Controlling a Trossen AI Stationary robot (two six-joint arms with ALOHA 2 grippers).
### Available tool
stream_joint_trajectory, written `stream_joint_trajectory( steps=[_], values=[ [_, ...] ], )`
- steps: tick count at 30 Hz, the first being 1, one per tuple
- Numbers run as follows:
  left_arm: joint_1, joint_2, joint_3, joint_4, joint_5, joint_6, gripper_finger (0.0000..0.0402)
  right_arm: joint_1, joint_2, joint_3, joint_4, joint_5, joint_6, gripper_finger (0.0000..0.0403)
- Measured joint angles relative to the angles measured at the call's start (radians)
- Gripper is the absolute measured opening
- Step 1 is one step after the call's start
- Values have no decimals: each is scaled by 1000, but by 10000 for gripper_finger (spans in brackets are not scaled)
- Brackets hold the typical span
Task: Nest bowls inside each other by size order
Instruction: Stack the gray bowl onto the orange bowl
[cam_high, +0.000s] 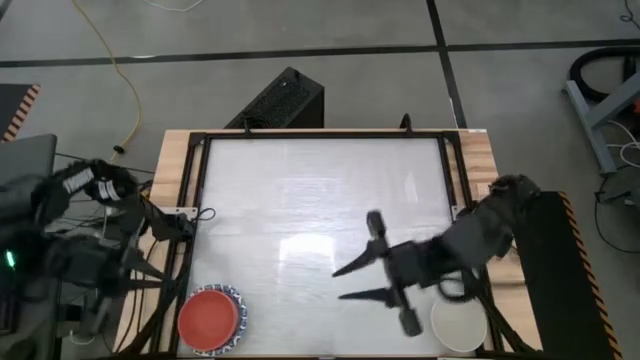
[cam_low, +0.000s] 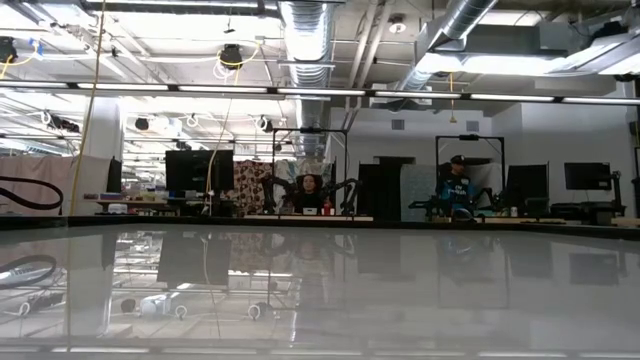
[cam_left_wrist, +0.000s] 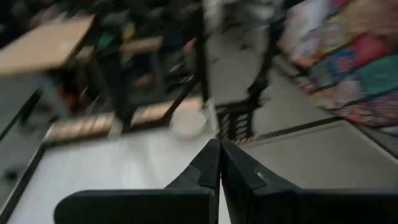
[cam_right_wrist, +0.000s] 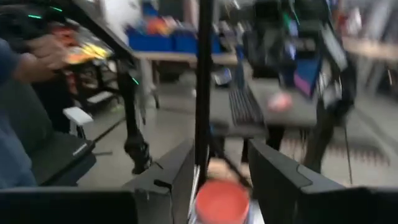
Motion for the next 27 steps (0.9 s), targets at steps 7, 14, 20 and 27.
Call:
stream_joint_trajectory(
  steps=[7,14,20,27],
  values=[
    [118,-107,0,269,270,489,0,-82,-120,0,-89,-48,-112,170],
    [238,-187,-2,163,355,559,0,-152,-223,0,-237,-48,-70,170],
    [348,-264,-3,74,444,526,0,-191,-314,0,-330,-40,9,170],
    [421,-371,-3,-29,418,546,0,-213,-402,-1,-416,53,57,170]
  ],
)
